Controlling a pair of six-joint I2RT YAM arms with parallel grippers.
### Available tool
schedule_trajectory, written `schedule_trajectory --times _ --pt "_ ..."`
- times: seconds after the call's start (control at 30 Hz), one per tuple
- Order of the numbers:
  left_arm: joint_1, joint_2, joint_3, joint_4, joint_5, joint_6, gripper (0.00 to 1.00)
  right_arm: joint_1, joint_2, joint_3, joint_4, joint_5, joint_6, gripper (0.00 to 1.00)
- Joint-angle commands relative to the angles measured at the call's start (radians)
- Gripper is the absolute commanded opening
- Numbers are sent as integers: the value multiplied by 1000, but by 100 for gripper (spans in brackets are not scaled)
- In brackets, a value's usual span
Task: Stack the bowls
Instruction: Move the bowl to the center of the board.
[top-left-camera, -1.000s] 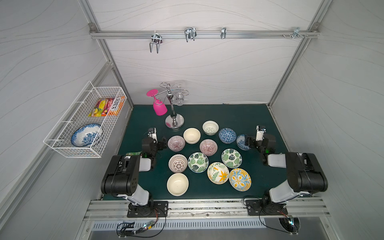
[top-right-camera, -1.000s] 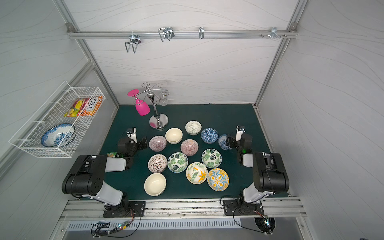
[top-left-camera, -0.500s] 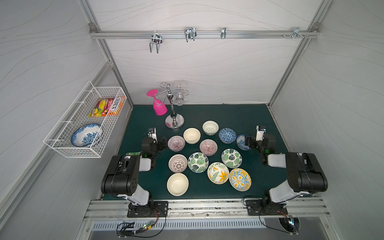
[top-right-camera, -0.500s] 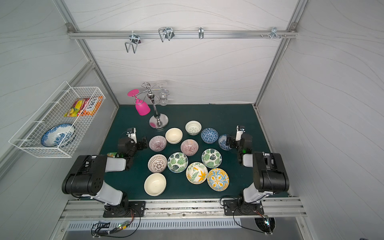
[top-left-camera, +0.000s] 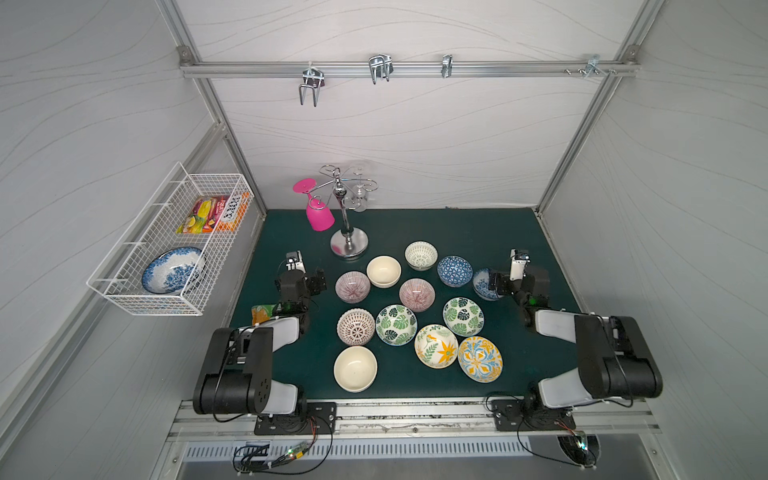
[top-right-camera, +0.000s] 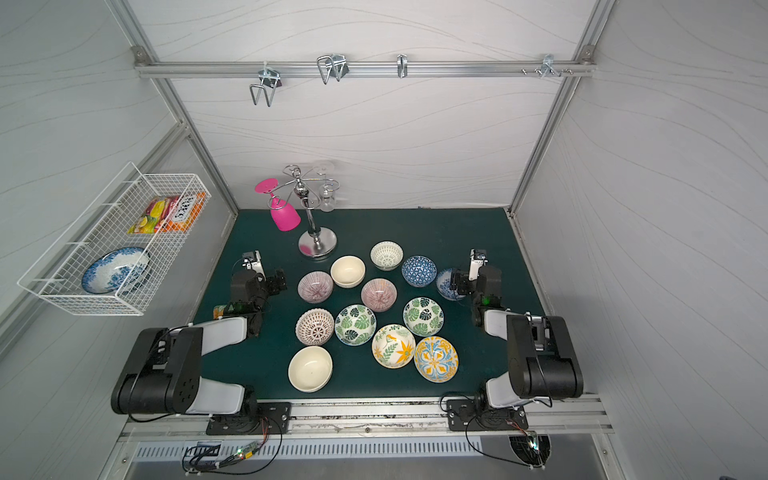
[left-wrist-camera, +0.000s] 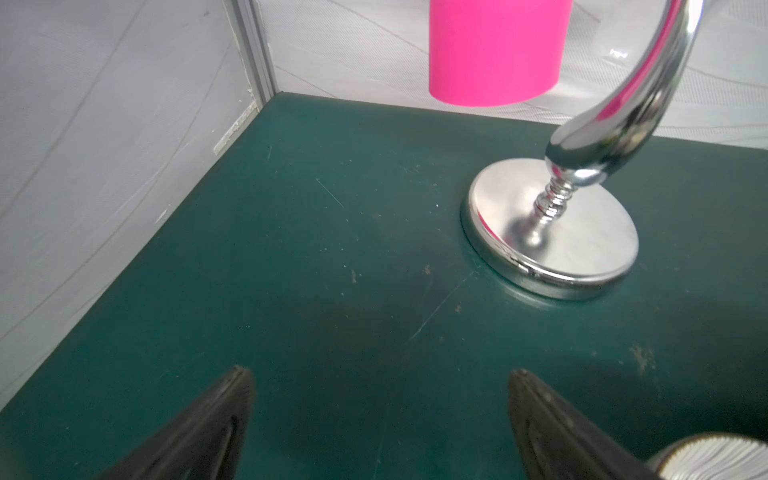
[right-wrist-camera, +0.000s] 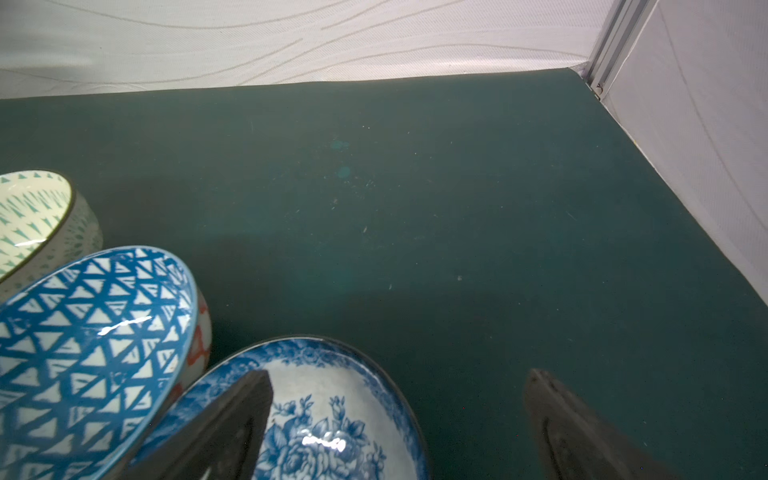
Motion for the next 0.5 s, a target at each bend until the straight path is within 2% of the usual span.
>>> schedule_trajectory --times 0.0,0.1,0.17,0.2,0.27,0.33,0.4,0.47 --pt "-11 -51 51 -98 -65 -33 100 6 -71 29 -91 56 11 99" --pt "-18 -111 81 -175 -137 -95 100 5 -154 15 -101 91 33 99" --pt "-24 -136 144 -314 -275 -226 100 1 -204 24 -127 88 52 99" --pt "-25 -139 203 -422 -358 -326 100 2 -235 36 -157 83 57 99" --pt "-25 -113 345 -772 -567 -566 100 4 -297 79 -243 84 66 99" --pt "-25 -70 474 -1084 -678 -720 100 9 -358 129 -345 105 91 99" --pt "-26 -39 588 -1258 -675 -739 100 9 -421 186 -455 117 145 99" --pt "-27 -19 701 -1409 -601 -738 100 10 -464 254 -587 127 239 99"
